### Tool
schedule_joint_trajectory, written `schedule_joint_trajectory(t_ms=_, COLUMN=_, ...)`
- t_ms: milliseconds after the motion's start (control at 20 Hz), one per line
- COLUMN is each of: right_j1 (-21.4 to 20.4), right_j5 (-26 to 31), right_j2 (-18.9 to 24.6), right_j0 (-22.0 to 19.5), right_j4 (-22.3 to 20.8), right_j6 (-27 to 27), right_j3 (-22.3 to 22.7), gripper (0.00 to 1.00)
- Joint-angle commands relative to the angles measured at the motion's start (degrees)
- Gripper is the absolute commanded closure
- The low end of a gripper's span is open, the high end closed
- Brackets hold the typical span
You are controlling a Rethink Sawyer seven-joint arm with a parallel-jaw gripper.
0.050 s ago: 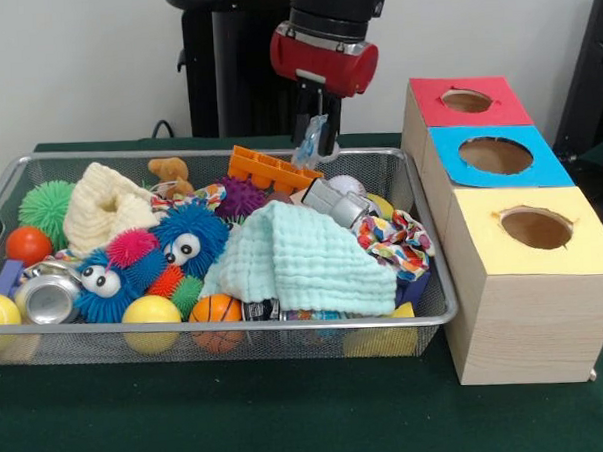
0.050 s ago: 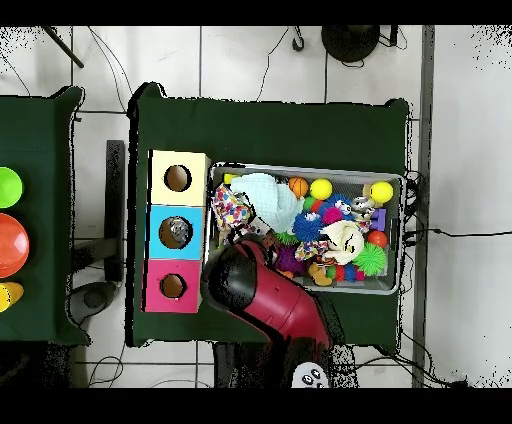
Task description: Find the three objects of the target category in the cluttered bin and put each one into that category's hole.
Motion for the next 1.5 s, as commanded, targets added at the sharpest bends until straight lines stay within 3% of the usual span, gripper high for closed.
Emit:
schedule_joint_trajectory(t_ms=50, right_j1=-1.45, right_j5=-2.28, right_j2=5.58, right_j0=0.69, right_j4=0.13, right_j6=12.56, right_j3=3.56, gripper=1.0)
schedule_joint_trajectory(t_ms=350, right_j1=-2.66, right_j5=1.19, right_j2=2.42, right_j0=5.06, right_j4=2.34, right_j6=14.62, right_j3=3.45, gripper=1.0)
schedule_joint_trajectory(t_ms=750, right_j1=-2.39, right_j5=-0.51, right_j2=4.2, right_j0=6.08, right_j4=5.13, right_j6=16.6, right_j3=6.02, gripper=1.0)
schedule_joint_trajectory(t_ms=1100, right_j1=-2.67, right_j5=-0.63, right_j2=3.24, right_j0=9.7, right_j4=8.19, right_j6=18.95, right_j3=7.46, gripper=1.0)
schedule_joint_trajectory(t_ms=1500, right_j1=-0.17, right_j5=-3.96, right_j2=3.47, right_j0=13.73, right_j4=12.2, right_j6=22.49, right_j3=7.85, gripper=1.0)
